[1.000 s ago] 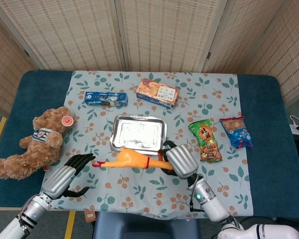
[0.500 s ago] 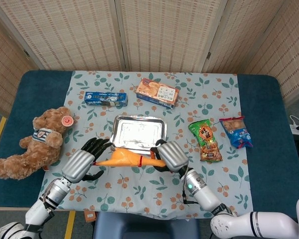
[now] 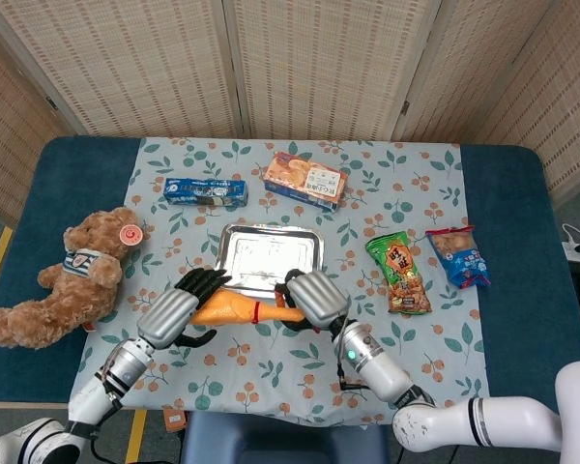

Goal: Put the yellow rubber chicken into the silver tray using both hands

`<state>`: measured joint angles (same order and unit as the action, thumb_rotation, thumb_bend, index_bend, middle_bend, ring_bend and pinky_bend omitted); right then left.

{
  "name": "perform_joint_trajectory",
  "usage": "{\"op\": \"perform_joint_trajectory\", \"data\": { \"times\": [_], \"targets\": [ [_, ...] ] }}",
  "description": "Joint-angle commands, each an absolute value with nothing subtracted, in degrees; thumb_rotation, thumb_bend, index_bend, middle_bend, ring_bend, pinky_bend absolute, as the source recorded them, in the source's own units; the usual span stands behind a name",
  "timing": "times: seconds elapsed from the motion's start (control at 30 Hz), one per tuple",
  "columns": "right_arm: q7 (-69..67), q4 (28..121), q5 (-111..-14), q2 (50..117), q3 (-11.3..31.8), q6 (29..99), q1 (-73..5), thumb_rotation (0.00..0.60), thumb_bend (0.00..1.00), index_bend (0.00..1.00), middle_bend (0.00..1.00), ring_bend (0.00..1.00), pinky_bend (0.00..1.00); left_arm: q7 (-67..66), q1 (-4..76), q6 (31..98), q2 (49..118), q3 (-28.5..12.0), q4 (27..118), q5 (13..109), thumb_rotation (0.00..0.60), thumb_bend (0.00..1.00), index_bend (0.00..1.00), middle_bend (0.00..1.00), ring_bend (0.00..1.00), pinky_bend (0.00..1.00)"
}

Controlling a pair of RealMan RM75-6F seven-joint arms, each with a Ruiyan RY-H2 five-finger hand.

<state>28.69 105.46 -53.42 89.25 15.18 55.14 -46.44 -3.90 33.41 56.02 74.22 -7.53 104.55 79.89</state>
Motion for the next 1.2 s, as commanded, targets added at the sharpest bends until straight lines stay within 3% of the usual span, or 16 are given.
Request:
{"op": "perform_joint_trajectory", "data": {
  "times": [0.03, 0.67, 0.87, 0.97, 1.2],
  "targets": [
    [29.5, 105.2, -53.8, 89.3, 15.1, 55.4, -47.2, 0.600, 0.38, 0.90, 0.66, 0.79, 0.78, -3.3, 33.9, 55.5, 74.8, -7.7, 104.2, 79.3, 0.600, 0.31, 0.00, 0.00, 0.00, 0.00],
    [26.9, 104.0, -56.4, 92.1, 14.8, 59.6, -48.2, 0.600, 0.38, 0.90, 0.66, 0.79, 0.78, 0.2, 35.7, 55.2, 76.9, -8.5, 101.7, 76.5, 0.600, 0.31, 0.00, 0.00, 0.00, 0.01],
    [25.7, 103.5, -57.9, 92.4, 14.6, 60.1, -48.3, 0.600, 0.38, 0.90, 0.66, 0.79, 0.78, 3.6, 35.1, 58.5, 78.7, -9.2, 100.0, 78.0, 0.600, 0.35, 0.01, 0.03, 0.00, 0.16],
    [25.1, 103.3, -58.3, 92.3, 14.4, 60.5, -48.1, 0.600, 0.38, 0.90, 0.66, 0.79, 0.78, 4.6, 34.7, 59.9, 79.2, -9.2, 99.3, 78.8, 0.600, 0.37, 0.14, 0.17, 0.09, 0.28],
    [24.4, 103.1, -58.3, 91.7, 14.3, 60.7, -47.9, 0.600, 0.38, 0.90, 0.66, 0.79, 0.78, 6.2, 34.2, 61.3, 79.8, -9.4, 98.9, 78.6, 0.600, 0.49, 0.63, 0.61, 0.48, 0.63]
  ]
}}
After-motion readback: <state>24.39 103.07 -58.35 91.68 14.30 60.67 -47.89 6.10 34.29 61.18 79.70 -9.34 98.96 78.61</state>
